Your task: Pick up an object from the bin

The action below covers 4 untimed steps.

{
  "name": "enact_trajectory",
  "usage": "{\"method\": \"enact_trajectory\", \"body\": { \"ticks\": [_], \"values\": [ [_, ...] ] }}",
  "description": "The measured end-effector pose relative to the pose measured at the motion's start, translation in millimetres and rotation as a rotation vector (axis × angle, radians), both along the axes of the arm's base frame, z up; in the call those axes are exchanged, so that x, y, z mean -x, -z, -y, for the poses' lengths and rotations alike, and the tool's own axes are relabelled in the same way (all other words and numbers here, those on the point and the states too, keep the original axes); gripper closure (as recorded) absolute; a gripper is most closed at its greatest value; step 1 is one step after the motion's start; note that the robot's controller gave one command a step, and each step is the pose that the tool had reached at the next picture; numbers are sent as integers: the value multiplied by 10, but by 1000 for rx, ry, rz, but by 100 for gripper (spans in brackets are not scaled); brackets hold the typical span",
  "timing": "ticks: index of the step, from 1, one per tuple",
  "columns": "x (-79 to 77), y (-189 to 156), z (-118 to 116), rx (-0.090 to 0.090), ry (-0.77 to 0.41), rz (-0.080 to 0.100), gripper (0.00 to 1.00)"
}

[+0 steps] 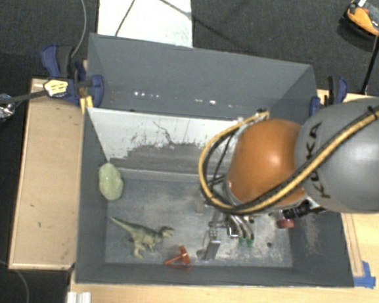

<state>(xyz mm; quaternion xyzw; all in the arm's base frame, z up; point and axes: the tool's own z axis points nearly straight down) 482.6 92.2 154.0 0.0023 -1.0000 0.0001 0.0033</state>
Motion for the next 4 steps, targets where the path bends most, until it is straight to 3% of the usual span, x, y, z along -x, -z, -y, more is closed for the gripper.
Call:
{"method": "enact_trajectory", "body": {
  "ticks": [1, 2, 3, 4],
  "values": [
    [-19, -41, 4, -1, 3, 8, 0],
    [-209, 244, -447, -1, -17, 11, 0],
    [-21, 721, -768, -5, 11, 11, 0],
    [-138, 833, -798, -2, -190, 15, 100]
  ]
}}
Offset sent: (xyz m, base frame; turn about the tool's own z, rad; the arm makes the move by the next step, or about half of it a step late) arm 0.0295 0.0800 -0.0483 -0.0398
